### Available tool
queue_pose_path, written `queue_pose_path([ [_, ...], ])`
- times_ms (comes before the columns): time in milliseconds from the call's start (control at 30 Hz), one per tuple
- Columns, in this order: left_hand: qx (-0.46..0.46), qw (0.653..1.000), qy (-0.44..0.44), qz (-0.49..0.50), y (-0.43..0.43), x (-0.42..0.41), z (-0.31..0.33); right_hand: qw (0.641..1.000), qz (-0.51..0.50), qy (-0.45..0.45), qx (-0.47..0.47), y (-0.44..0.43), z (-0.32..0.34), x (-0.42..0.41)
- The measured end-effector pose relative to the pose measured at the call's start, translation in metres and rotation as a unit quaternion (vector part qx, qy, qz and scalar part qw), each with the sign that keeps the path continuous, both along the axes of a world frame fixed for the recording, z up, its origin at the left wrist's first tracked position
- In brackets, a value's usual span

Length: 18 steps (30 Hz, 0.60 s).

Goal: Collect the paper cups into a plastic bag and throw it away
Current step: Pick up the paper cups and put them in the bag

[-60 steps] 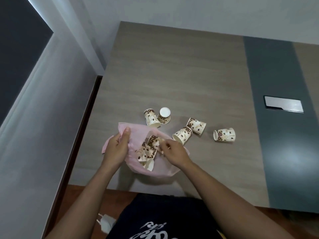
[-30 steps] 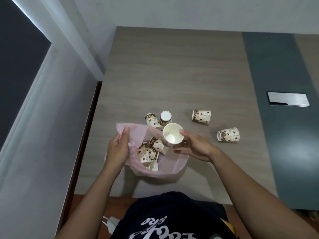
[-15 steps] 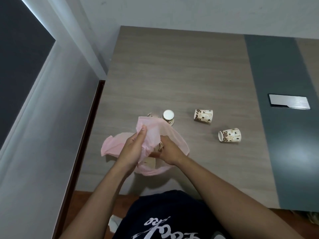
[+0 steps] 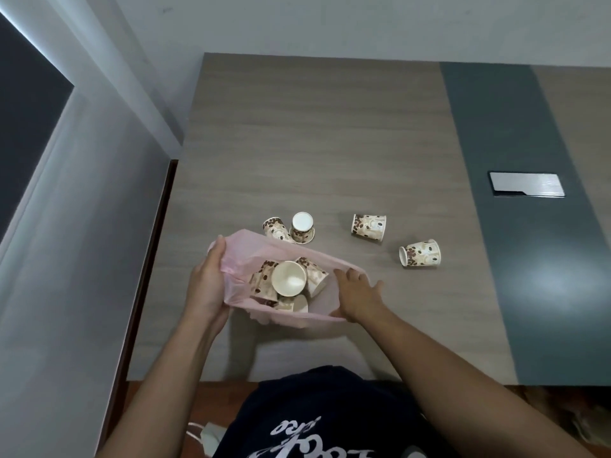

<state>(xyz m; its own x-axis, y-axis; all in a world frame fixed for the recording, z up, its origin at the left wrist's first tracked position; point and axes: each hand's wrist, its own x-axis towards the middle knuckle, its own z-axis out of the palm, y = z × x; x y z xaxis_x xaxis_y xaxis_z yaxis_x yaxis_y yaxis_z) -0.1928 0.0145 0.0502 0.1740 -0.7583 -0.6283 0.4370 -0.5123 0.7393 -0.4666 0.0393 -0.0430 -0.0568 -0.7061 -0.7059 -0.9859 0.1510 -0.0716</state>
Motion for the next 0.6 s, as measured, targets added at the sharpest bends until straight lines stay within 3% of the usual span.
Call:
queue_pose_path([
  [133, 0.050, 0.997, -0.054, 0.036, 0.006, -0.006, -0.018, 0.998, 0.043, 0.043, 0.024, -0.004, -0.002, -0.012],
  [300, 0.109, 0.991, -0.080, 0.007, 0.009, -0.008, -0.037, 0.997, 0.068, 0.024, -0.004, -0.009, 0.003, -0.043],
  [400, 0.115, 0.990, -0.085, -0.015, 0.008, -0.007, -0.042, 0.990, -0.073, -0.006, -0.124, -0.015, 0.006, -0.071],
  [467, 0.111, 0.990, -0.083, -0.018, 0.007, -0.009, -0.043, 0.956, -0.212, -0.043, -0.199, -0.020, 0.008, -0.091],
  [600, 0.104, 0.991, -0.086, -0.009, 0.007, -0.018, -0.041, 0.913, -0.334, -0.050, -0.227, -0.028, 0.010, -0.131],
])
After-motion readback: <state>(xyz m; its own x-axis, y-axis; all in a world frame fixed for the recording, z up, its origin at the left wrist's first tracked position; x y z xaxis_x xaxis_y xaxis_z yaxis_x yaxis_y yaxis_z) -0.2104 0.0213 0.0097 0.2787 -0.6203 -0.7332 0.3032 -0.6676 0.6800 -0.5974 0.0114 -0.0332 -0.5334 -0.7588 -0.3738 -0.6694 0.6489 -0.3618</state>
